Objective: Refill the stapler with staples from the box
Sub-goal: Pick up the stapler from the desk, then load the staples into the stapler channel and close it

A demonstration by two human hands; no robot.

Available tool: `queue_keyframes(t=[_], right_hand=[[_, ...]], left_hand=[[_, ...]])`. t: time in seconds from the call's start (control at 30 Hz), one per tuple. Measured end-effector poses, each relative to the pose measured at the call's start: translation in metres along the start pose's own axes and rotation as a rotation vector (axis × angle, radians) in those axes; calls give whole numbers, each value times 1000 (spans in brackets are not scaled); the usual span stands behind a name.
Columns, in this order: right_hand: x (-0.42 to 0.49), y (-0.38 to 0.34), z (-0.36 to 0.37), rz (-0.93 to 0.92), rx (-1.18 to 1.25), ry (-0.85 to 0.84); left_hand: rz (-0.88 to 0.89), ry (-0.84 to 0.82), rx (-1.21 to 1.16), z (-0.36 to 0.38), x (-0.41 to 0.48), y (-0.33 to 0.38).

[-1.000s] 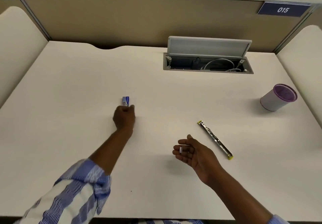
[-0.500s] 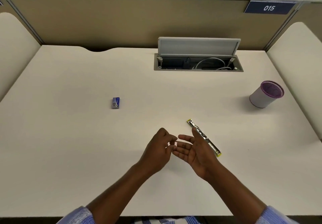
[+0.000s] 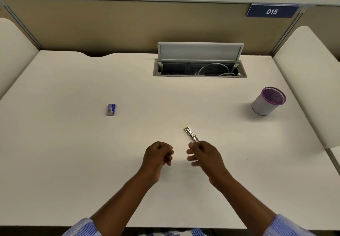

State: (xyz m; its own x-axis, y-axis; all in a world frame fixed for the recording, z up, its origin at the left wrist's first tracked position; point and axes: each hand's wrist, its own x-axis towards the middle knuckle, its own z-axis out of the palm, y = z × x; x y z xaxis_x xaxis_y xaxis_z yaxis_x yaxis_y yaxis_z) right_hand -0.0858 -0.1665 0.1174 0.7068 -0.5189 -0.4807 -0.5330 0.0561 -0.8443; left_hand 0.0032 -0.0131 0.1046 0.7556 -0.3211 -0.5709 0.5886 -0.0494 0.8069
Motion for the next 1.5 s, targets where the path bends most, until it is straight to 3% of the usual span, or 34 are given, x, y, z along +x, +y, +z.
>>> queue_keyframes(t=[0.1,0.23,0.33,0.67,0.9,1.17,1.5], right_hand=[[18,9,-13,-356,-623,234],[49,21,-21,-295,-929,122],[62,27,-20,-312,-1003,104],[39,28,-37,-312,-610,18],[-14,30,-53,-339,-429,-23],[-29,8,-63,4,22,-268],[-27,-13,-59,21,19,-302]], left_hand=[[-67,46,-192,6,0,-3],[-140,65,-277,17,-1,-11],[-168,70,-268,24,-2,-17],[-248,73,-46,44,10,-20],[-49,-15,117,62,6,-3],[108,-129,294,79,-20,6],[195,-138,422,89,-38,15]])
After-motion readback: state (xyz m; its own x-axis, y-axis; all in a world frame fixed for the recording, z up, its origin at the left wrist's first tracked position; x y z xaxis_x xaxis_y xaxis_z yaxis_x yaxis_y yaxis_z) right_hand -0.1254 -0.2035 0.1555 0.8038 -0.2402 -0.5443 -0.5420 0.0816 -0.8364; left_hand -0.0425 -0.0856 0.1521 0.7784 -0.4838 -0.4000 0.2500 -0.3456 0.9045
